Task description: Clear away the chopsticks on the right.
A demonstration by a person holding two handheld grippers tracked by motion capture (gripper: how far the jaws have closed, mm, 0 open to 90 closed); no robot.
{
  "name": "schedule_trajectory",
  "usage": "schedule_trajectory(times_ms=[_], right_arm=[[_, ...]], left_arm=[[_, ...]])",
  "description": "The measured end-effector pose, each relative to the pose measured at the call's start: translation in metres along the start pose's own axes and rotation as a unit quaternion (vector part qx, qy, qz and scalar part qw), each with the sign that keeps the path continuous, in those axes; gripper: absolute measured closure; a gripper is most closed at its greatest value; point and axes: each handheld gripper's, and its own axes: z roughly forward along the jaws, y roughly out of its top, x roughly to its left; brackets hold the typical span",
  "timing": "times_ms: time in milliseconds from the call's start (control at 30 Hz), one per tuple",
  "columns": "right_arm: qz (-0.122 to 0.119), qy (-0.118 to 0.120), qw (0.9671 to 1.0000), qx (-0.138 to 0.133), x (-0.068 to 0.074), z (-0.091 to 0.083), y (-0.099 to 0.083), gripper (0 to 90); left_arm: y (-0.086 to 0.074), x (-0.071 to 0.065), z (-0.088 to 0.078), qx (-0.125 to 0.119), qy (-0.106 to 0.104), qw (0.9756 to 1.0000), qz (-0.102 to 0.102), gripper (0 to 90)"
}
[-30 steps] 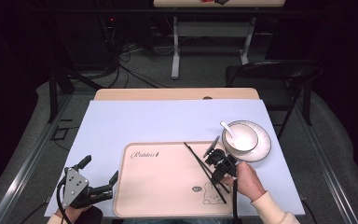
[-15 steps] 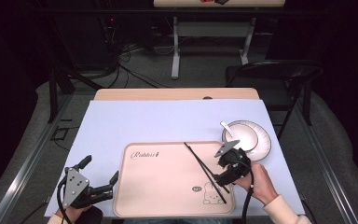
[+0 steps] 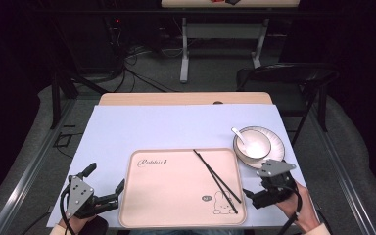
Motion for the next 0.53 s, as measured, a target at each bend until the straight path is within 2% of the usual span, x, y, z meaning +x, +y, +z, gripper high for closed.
schedule_trajectory(times_ms=[33,100,167,200,233,300,333,400,433,467,533], right_arm=[[-0.001,-0.012,0.9999,-0.008,0.002,-0.004,-0.007,0.0],[0.012,-0.007,0.9998,-0.015,0.005,-0.009,-0.018,0.0],[0.031,-0.015,0.9988,-0.034,0.008,-0.014,-0.029,0.0],[0.042,-0.01,0.9983,-0.038,0.008,-0.016,-0.034,0.0],[0.046,-0.01,0.998,-0.043,0.009,-0.017,-0.038,0.0],[0.052,0.01,0.9976,-0.045,0.01,-0.017,-0.044,0.0],[0.054,0.009,0.9975,-0.044,0.011,-0.016,-0.046,0.0],[0.051,0.024,0.998,-0.027,0.013,-0.01,-0.048,0.0],[0.047,0.02,0.9984,-0.022,0.014,-0.009,-0.048,0.0],[0.04,0.016,0.9988,-0.024,0.015,-0.009,-0.047,0.0],[0.038,0.022,0.9987,-0.025,0.015,-0.009,-0.047,0.0]], left_arm=[[0.0,0.0,0.0,0.0,0.0,1.0,0.001,2.5],[0.0,0.0,0.0,0.0,0.0,1.0,0.0,2.4],[0.0,0.0,0.0,0.001,0.0,1.0,0.002,2.5],[0.0,0.0,0.0,0.001,0.0,1.0,0.001,2.4],[0.0,0.0,0.0,0.002,0.0,1.0,0.002,2.4],[0.0,0.0,0.0,0.002,0.0,1.0,0.002,2.4],[0.0,0.0,0.0,0.001,-0.001,1.0,0.002,2.4],[0.0,0.0,0.0,0.001,0.0,1.0,0.002,2.5],[0.0,0.0,0.001,0.002,-0.001,1.0,0.002,2.5],[0.0,0.0,0.001,0.002,-0.001,1.0,0.003,2.4],[0.0,0.0,0.001,0.002,-0.001,1.0,0.004,2.4]])
